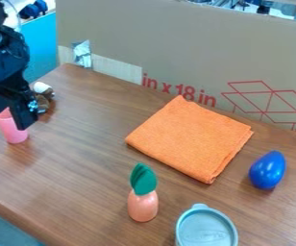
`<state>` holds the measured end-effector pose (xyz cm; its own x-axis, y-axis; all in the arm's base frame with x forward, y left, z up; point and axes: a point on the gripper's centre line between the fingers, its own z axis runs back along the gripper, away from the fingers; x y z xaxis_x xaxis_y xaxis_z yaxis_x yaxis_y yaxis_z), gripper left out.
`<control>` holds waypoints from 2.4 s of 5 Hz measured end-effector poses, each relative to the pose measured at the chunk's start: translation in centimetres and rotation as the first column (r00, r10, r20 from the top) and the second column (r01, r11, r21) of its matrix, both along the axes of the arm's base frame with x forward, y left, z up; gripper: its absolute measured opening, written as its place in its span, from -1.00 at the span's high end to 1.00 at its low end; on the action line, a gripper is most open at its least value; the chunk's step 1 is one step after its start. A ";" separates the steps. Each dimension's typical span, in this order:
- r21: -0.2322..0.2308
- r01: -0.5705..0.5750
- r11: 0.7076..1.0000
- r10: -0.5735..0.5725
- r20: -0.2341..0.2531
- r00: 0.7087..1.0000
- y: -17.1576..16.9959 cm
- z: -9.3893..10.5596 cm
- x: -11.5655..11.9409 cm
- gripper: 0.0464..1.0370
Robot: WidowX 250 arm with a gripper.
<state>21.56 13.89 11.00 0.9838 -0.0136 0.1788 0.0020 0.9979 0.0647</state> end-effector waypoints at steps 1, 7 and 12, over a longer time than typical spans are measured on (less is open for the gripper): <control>0.000 -0.021 1.000 0.021 -0.022 1.000 1.3 -0.7 0.3 -0.93; -0.065 -0.019 0.998 0.020 0.011 1.000 4.2 -2.0 3.1 -0.93; -0.107 0.010 0.994 -0.013 -0.028 1.000 3.6 -5.1 3.6 -0.81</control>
<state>25.16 17.51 5.95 0.9884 -0.0072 0.1515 0.0139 0.9990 -0.0429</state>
